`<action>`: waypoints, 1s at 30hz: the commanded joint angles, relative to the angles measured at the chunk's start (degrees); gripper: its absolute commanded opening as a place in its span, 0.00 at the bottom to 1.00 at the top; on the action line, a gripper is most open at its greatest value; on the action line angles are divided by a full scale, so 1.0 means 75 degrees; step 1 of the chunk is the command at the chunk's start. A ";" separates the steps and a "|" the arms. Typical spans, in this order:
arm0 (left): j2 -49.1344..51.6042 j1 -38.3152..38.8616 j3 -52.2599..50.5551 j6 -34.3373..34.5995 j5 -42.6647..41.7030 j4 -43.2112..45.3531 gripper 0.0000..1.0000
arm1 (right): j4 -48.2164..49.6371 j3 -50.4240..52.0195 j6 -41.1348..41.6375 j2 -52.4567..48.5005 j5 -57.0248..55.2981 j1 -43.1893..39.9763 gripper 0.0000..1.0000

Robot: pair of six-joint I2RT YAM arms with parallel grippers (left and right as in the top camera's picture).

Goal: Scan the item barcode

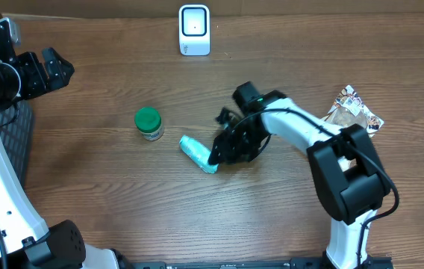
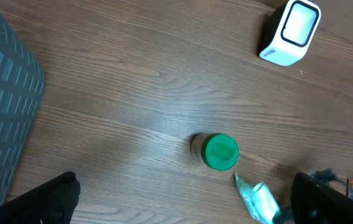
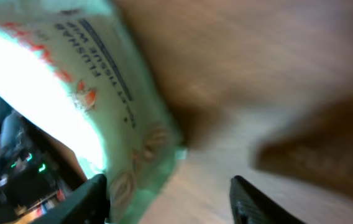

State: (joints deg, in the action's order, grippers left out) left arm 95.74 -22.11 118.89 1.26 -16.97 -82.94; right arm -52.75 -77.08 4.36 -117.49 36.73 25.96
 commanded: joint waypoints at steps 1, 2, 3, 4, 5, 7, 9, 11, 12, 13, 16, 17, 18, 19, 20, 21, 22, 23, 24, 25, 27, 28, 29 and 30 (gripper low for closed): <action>-0.0052 0.0020 0.0111 -0.0146 -0.0058 0.0009 1.00 | 0.0108 0.0017 0.0227 -0.0038 -0.1003 -0.0370 0.61; -0.0052 0.0020 0.0111 -0.0143 -0.0058 0.0009 0.99 | 0.0143 0.0015 0.0227 -0.0038 -0.1096 -0.0449 0.61; -0.0052 0.0020 0.0111 -0.0146 -0.0058 0.0009 1.00 | 0.0152 0.0012 0.0224 -0.0038 -0.1172 -0.0498 0.61; -0.0052 0.0020 0.0111 -0.0146 -0.0058 0.0009 1.00 | 0.0178 0.0000 0.0224 -0.0038 -0.1317 -0.0557 0.61; -0.0052 0.0020 0.0111 -0.0143 -0.0058 0.0009 1.00 | 0.0137 -0.0067 0.0221 -0.0038 -0.1480 -0.0612 0.61; -0.0052 0.0020 0.0111 -0.0146 -0.0058 0.0009 1.00 | -0.0047 -0.0312 0.0219 -0.0038 -0.1679 -0.0679 0.61; -0.0052 0.0020 0.0111 -0.0146 -0.0061 0.0009 1.00 | -0.0332 -0.0734 0.0213 -0.0035 -0.1728 -0.0679 0.61; -0.0052 0.0020 0.0111 -0.0146 -0.0058 0.0009 1.00 | -0.0595 -0.1227 0.0152 -0.0035 -0.1728 -0.0644 0.61; -0.0052 0.0020 0.0111 -0.0146 -0.0058 0.0009 1.00 | -0.0685 -0.1489 0.0009 -0.0035 -0.1725 -0.0580 0.60; -0.0052 0.0020 0.0111 -0.0146 -0.0061 0.0009 1.00 | -0.0702 -0.1711 -0.0102 -0.0035 -0.1737 -0.0495 0.60; -0.0052 0.0020 0.0111 -0.0143 -0.0058 0.0009 1.00 | -0.0425 -0.2020 -0.0504 -0.0038 -0.1839 -0.0169 0.58; -0.0052 0.0020 0.0111 -0.0146 -0.0061 0.0009 1.00 | -0.0245 -0.2020 -0.0600 -0.0038 -0.1836 -0.0023 0.55; -0.0052 0.0020 0.0111 -0.0146 -0.0058 0.0009 1.00 | -0.0041 -0.2017 -0.0647 -0.0061 -0.1842 0.0224 0.49; -0.0052 0.0020 0.0111 -0.0146 -0.0058 0.0009 1.00 | 0.0044 -0.2017 -0.0647 -0.0082 -0.1836 0.0382 0.39; -0.0052 0.0020 0.0111 -0.0146 -0.0058 0.0006 1.00 | 0.0131 -0.2017 -0.0647 -0.0102 -0.1839 0.0577 0.32; -0.0052 0.0020 0.0111 -0.0143 -0.0058 0.0009 1.00 | 0.0227 -0.2017 -0.0647 -0.0146 -0.1842 0.0793 0.21; -0.0052 0.0020 0.0111 -0.0146 -0.0058 0.0009 0.99 | 0.0303 -0.2017 -0.0641 -0.0181 -0.1842 0.0982 0.13; -0.0052 0.0020 0.0111 -0.0143 -0.0058 0.0009 1.00 | 0.0405 -0.2017 -0.0562 -0.0245 -0.1868 0.1186 0.04; -0.0052 0.0020 0.0111 -0.0146 -0.0061 0.0009 1.00 | 0.0487 -0.2017 -0.0358 -0.0291 -0.1964 0.1355 0.04; -0.0052 0.0020 0.0111 -0.0143 -0.0061 0.0009 0.99 | 0.0580 -0.2014 -0.0026 -0.0358 -0.2183 0.1553 0.04; -0.0052 0.0020 0.0111 -0.0146 -0.0058 0.0009 1.00 | 0.0694 -0.1993 0.0423 -0.0440 -0.2562 0.1836 0.04; -0.0052 0.0020 0.0111 -0.0146 -0.0061 0.0009 0.99 | 0.0769 -0.1967 0.0589 -0.0493 -0.2713 0.1953 0.04; -0.0052 0.0020 0.0111 -0.0146 -0.0058 0.0009 1.00 | 0.0804 -0.1967 0.0766 -0.0530 -0.2873 0.2057 0.04; -0.0052 0.0020 0.0111 -0.0146 -0.0058 0.0009 1.00 | 0.0848 -0.1967 0.1023 -0.0600 -0.3110 0.2177 0.04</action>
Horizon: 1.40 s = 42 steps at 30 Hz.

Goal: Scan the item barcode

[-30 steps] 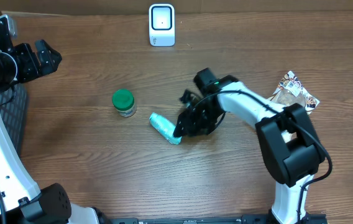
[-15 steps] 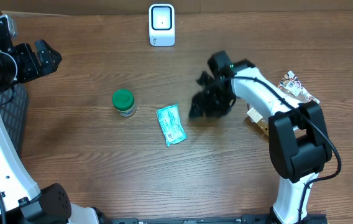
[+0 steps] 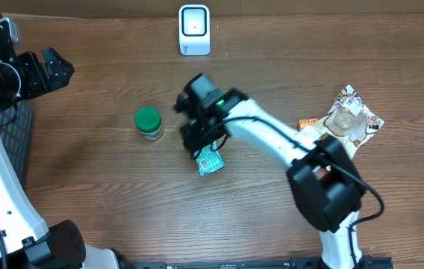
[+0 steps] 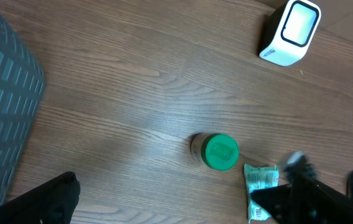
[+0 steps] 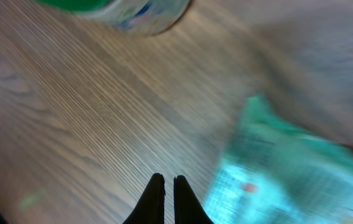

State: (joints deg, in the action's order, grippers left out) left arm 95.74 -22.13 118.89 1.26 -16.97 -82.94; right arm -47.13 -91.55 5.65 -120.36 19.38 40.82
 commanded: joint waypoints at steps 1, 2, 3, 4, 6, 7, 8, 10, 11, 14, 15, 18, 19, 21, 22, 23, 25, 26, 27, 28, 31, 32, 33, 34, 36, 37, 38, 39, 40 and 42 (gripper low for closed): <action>-0.0052 0.0023 0.0111 -0.0146 -0.0061 0.0009 1.00 | 0.0117 -0.0038 0.1058 -0.0283 -0.1014 0.0274 0.04; -0.0052 0.0023 0.0111 -0.0146 -0.0058 0.0009 1.00 | 0.0114 -0.0038 0.1259 -0.0329 -0.1250 0.0341 0.04; -0.0052 0.0023 0.0111 -0.0146 -0.0061 0.0009 1.00 | 0.0111 -0.0038 0.1495 -0.0417 -0.1513 0.0396 0.04; -0.0052 0.0023 0.0111 -0.0143 -0.0058 0.0009 1.00 | 0.0108 -0.0035 0.1649 -0.0452 -0.1673 0.0420 0.04; -0.0052 0.0023 0.0111 -0.0146 -0.0058 0.0009 0.99 | 0.0105 -0.0029 0.1888 -0.0533 -0.2022 0.0431 0.04; -0.0052 0.0023 0.0111 -0.0146 -0.0058 0.0009 1.00 | 0.0105 -0.0023 0.1996 -0.0545 -0.2206 0.0428 0.04; -0.0052 0.0023 0.0111 -0.0143 -0.0061 0.0009 1.00 | 0.0117 -0.0023 0.2148 -0.0545 -0.2541 0.0405 0.04; -0.0052 0.0023 0.0111 -0.0146 -0.0058 0.0009 1.00 | 0.0184 -0.0032 0.2259 -0.0542 -0.3197 0.0309 0.04; -0.0052 0.0023 0.0111 -0.0143 -0.0061 0.0009 1.00 | 0.0198 -0.0032 0.2261 -0.0542 -0.3453 0.0242 0.04; -0.0052 0.0023 0.0111 -0.0146 -0.0058 0.0009 1.00 | 0.0210 -0.0038 0.2314 -0.0542 -0.3995 -0.0050 0.06; -0.0052 0.0023 0.0111 -0.0143 -0.0058 0.0009 1.00 | 0.0189 -0.0055 0.2346 -0.0542 -0.4077 -0.0169 0.07; -0.0052 0.0023 0.0111 -0.0143 -0.0058 0.0009 1.00 | 0.0061 -0.0195 0.2480 -0.0542 -0.3891 -0.0545 0.08; -0.0052 0.0023 0.0111 -0.0146 -0.0058 0.0009 1.00 | -0.0050 -0.0329 0.2477 -0.0542 -0.3762 -0.0662 0.09; -0.0052 0.0023 0.0111 -0.0146 -0.0058 0.0009 1.00 | -0.0405 -0.0758 0.2474 -0.0542 -0.3567 -0.0877 0.12; -0.0052 0.0023 0.0111 -0.0146 -0.0061 0.0009 1.00 | -0.0595 -0.0976 0.2474 -0.0542 -0.3538 -0.0959 0.12; -0.0052 0.0023 0.0111 -0.0143 -0.0058 0.0009 1.00 | -0.0816 -0.1227 0.2468 -0.0542 -0.3512 -0.1040 0.13; -0.0052 0.0023 0.0111 -0.0146 -0.0058 0.0009 1.00 | -0.1693 -0.2165 0.2439 -0.0542 -0.3273 -0.1422 0.16; -0.0052 0.0023 0.0111 -0.0143 -0.0058 0.0009 1.00 | -0.1950 -0.2416 0.2378 -0.0542 -0.3124 -0.1565 0.18; -0.0052 0.0023 0.0111 -0.0146 -0.0058 0.0009 0.99 | -0.2197 -0.2649 0.2209 -0.0542 -0.2888 -0.1740 0.22; -0.0052 0.0023 0.0111 -0.0146 -0.0058 0.0009 1.00 | -0.2413 -0.2809 0.2057 -0.0542 -0.2617 -0.1926 0.27; -0.0052 0.0023 0.0111 -0.0146 -0.0061 0.0009 1.00 | -0.2920 -0.2914 0.1361 -0.0542 -0.1425 -0.2550 0.41; -0.0052 0.0023 0.0111 -0.0146 -0.0058 0.0009 1.00 | -0.3054 -0.2882 0.1145 -0.0542 -0.1084 -0.2725 0.46; -0.0052 0.0023 0.0111 -0.0146 -0.0061 0.0009 1.00 | -0.3214 -0.2780 0.0764 -0.0545 -0.0629 -0.2964 0.53; -0.0052 0.0023 0.0111 -0.0146 -0.0058 0.0009 1.00 | -0.3360 -0.2664 0.0428 -0.0545 -0.0262 -0.3177 0.57; -0.0052 0.0023 0.0111 -0.0146 -0.0058 0.0009 1.00 | -0.3628 -0.2422 -0.0224 -0.0545 0.0338 -0.3567 0.64; -0.0052 0.0026 0.0111 -0.0146 -0.0061 0.0009 1.00 | -0.3684 -0.2250 -0.0536 -0.0545 0.0600 -0.3727 0.67; -0.0052 0.0026 0.0111 -0.0146 -0.0061 0.0009 1.00 | -0.3704 -0.2046 -0.0825 -0.0545 0.0909 -0.3873 0.69; -0.0052 0.0023 0.0111 -0.0146 -0.0058 0.0009 1.00 | -0.3730 -0.1851 -0.1110 -0.0545 0.1215 -0.4004 0.70; -0.0052 0.0023 0.0111 -0.0146 -0.0058 0.0009 1.00 | -0.3704 -0.1676 -0.1338 -0.0545 0.1416 -0.4086 0.71; -0.0052 0.0023 0.0111 -0.0143 -0.0061 0.0009 1.00 | -0.3576 -0.1309 -0.1545 -0.0545 0.1585 -0.4202 0.72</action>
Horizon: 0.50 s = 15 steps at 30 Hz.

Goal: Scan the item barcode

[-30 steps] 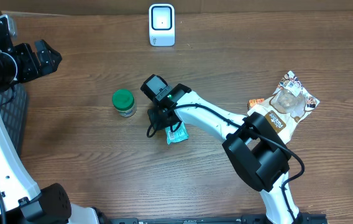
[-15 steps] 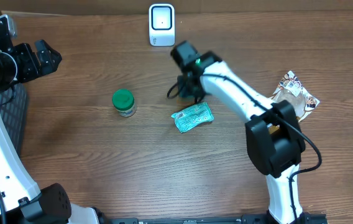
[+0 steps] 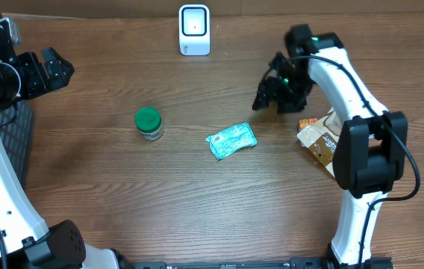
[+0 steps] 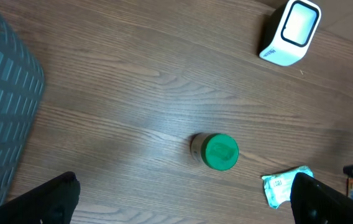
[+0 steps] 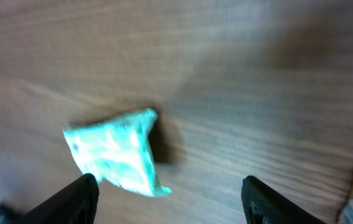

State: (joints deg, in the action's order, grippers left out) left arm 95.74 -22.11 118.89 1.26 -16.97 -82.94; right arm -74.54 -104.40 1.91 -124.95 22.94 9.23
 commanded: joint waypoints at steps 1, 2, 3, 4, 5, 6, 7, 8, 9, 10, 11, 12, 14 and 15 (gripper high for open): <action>-0.0052 0.0020 0.0111 -0.0146 -0.0061 0.0009 1.00 | 0.0163 0.0568 -0.1064 0.0067 0.1096 -0.0015 0.73; -0.0052 0.0020 0.0111 -0.0146 -0.0058 0.0009 0.99 | 0.0289 0.0734 -0.1072 0.0067 0.1099 -0.0023 0.75; -0.0052 0.0020 0.0111 -0.0146 -0.0058 0.0009 1.00 | 0.0414 0.0860 -0.1072 0.0067 0.1099 -0.0020 0.75; -0.0052 0.0020 0.0111 -0.0146 -0.0058 0.0009 1.00 | 0.0519 0.0968 -0.1070 0.0067 0.1102 -0.0020 0.75; -0.0052 0.0020 0.0111 -0.0146 -0.0058 0.0009 1.00 | 0.0627 0.1058 -0.1067 0.0067 0.1102 -0.0020 0.76; -0.0052 0.0020 0.0111 -0.0146 -0.0058 0.0009 0.99 | 0.0749 0.1169 -0.1064 0.0067 0.1102 0.0003 0.76; -0.0052 0.0020 0.0111 -0.0143 -0.0058 0.0009 0.99 | 0.0836 0.1259 -0.1064 0.0067 0.1105 0.0020 0.76; -0.0052 0.0020 0.0111 -0.0143 -0.0058 0.0009 1.00 | 0.0883 0.1317 -0.1061 0.0067 0.1105 0.0023 0.76; -0.0052 0.0023 0.0111 -0.0143 -0.0061 0.0009 1.00 | 0.0941 0.1393 -0.1061 0.0067 0.1105 0.0023 0.77; -0.0052 0.0023 0.0111 -0.0143 -0.0058 0.0009 0.99 | 0.0965 0.1445 -0.1061 0.0067 0.1105 0.0023 0.77; -0.0052 0.0020 0.0111 -0.0146 -0.0058 0.0009 1.00 | 0.0968 0.1489 -0.1061 0.0067 0.1125 0.0023 0.77; -0.0052 0.0020 0.0111 -0.0146 -0.0058 0.0009 0.99 | 0.0985 0.1515 -0.1061 0.0067 0.1177 0.0023 0.77; -0.0052 0.0020 0.0111 -0.0146 -0.0058 0.0009 0.99 | 0.1011 0.1565 -0.1061 0.0067 0.1343 0.0023 0.77; -0.0052 0.0020 0.0111 -0.0143 -0.0061 0.0009 1.00 | 0.1058 0.1600 -0.1061 0.0067 0.1445 0.0029 0.77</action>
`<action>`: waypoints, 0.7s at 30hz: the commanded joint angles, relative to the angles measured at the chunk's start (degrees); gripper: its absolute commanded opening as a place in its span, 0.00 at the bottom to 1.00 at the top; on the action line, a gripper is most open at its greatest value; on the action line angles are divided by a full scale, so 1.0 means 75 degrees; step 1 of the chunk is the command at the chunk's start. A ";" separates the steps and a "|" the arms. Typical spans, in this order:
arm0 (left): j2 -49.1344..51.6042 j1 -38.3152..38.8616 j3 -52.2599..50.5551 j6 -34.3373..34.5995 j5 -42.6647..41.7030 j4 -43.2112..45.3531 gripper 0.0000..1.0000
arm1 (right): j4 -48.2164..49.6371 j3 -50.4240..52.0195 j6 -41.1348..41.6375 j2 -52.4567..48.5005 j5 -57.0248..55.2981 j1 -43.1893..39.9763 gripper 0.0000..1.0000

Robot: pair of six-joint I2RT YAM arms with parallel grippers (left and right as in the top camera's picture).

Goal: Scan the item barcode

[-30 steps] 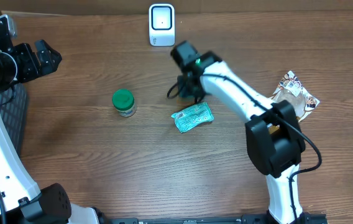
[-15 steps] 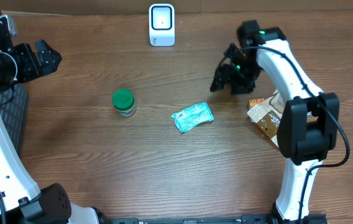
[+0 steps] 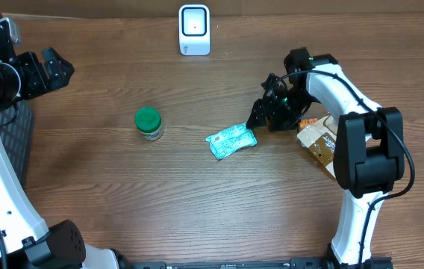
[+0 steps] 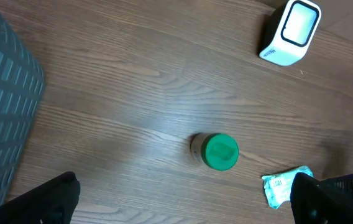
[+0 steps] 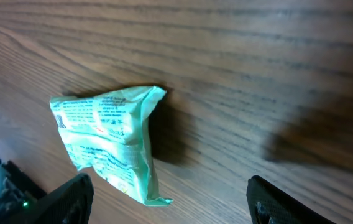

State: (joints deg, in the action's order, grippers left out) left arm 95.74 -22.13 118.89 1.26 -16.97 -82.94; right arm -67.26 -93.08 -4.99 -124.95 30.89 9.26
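The teal wipes packet [image 3: 231, 140] lies flat at mid-table, printed side up; it also shows as the packet [image 5: 111, 140] and the packet [image 4: 282, 185]. My right gripper [image 3: 266, 117] hovers just right of it, open and empty, as the right gripper [image 5: 170, 205] shows with wide-apart fingers [image 5: 64, 202]. The white scanner [image 3: 194, 30] stands at the back edge, also seen as the scanner [image 4: 290, 32]. My left gripper [image 3: 48, 71] hangs open at the far left, high over the table.
A green-lidded jar [image 3: 148, 123] stands left of the packet. A crinkled snack bag [image 3: 322, 134] lies at the right, partly under my right arm. A dark grey basket [image 4: 2, 118] sits at the left edge.
My right gripper, open in both moments, has come forward and down from nearer the table's back to just right of the packet. Packet and left arm have not moved.
My right gripper was open against the packet, which lay rolled at an angle. Then it was shut beside the packet, farther left near the jar. Later the packet lay flat at mid-table with the gripper open and away at the back right; now it is beside it.
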 commanded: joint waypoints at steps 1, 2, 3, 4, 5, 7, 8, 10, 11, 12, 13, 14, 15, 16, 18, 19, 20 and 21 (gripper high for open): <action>-0.0052 0.0026 0.0111 -0.0146 -0.0061 0.0009 1.00 | 0.0143 0.0137 -0.0137 0.0067 0.0478 0.0038 0.77; -0.0052 0.0023 0.0111 -0.0143 -0.0058 0.0009 1.00 | 0.0224 0.0198 -0.0105 0.0067 0.0527 0.0052 0.77; -0.0052 0.0023 0.0111 -0.0146 -0.0058 0.0009 1.00 | 0.0318 0.0268 -0.0058 0.0067 0.0527 0.0067 0.77; -0.0052 0.0023 0.0111 -0.0146 -0.0058 0.0009 1.00 | 0.0408 0.0350 0.0009 0.0067 0.0525 0.0087 0.77; -0.0052 0.0023 0.0111 -0.0143 -0.0058 0.0009 1.00 | 0.0527 0.0449 0.0070 0.0067 0.0527 0.0108 0.77; -0.0052 0.0023 0.0111 -0.0146 -0.0058 0.0009 1.00 | 0.0734 0.0647 0.0093 0.0067 0.0530 0.0163 0.77; -0.0052 0.0026 0.0111 -0.0146 -0.0058 0.0009 1.00 | 0.0831 0.0746 0.0128 0.0067 0.0530 0.0189 0.77; -0.0052 0.0026 0.0111 -0.0143 -0.0061 0.0009 1.00 | 0.1052 0.0944 0.0291 0.0067 0.0551 0.0254 0.77; -0.0052 0.0023 0.0111 -0.0146 -0.0058 0.0009 1.00 | 0.1157 0.1026 0.0291 0.0067 0.0606 0.0274 0.76; -0.0052 0.0023 0.0111 -0.0146 -0.0058 0.0009 1.00 | 0.1236 0.1084 0.0289 0.0067 0.0685 0.0306 0.75; -0.0052 0.0023 0.0111 -0.0146 -0.0058 0.0009 0.99 | 0.1338 0.1151 0.0289 0.0067 0.0781 0.0326 0.75; -0.0052 0.0023 0.0111 -0.0146 -0.0058 0.0009 1.00 | 0.1434 0.1215 0.0291 0.0067 0.0854 0.0361 0.73; -0.0052 0.0023 0.0111 -0.0146 -0.0058 0.0009 0.99 | 0.1518 0.1259 0.0291 0.0067 0.0889 0.0408 0.70; -0.0052 0.0023 0.0111 -0.0143 -0.0058 0.0009 0.99 | 0.1545 0.1285 0.0291 0.0067 0.0895 0.0449 0.68; -0.0052 0.0023 0.0111 -0.0143 -0.0061 0.0009 1.00 | 0.1620 0.1367 0.0291 0.0067 0.0895 0.0522 0.64; -0.0052 0.0026 0.0111 -0.0143 -0.0058 0.0009 1.00 | 0.1623 0.1393 0.0291 0.0067 0.0895 0.0554 0.61; -0.0052 0.0026 0.0111 -0.0143 -0.0058 0.0009 1.00 | 0.1658 0.1431 0.0291 0.0067 0.0895 0.0583 0.57; -0.0052 0.0026 0.0111 -0.0146 -0.0058 0.0009 1.00 | 0.1716 0.1486 0.0291 0.0067 0.0895 0.0606 0.54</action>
State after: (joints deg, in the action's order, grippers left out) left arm 95.74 -22.13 118.89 1.26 -16.97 -82.94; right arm -54.98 -83.99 -3.01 -124.25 39.31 12.82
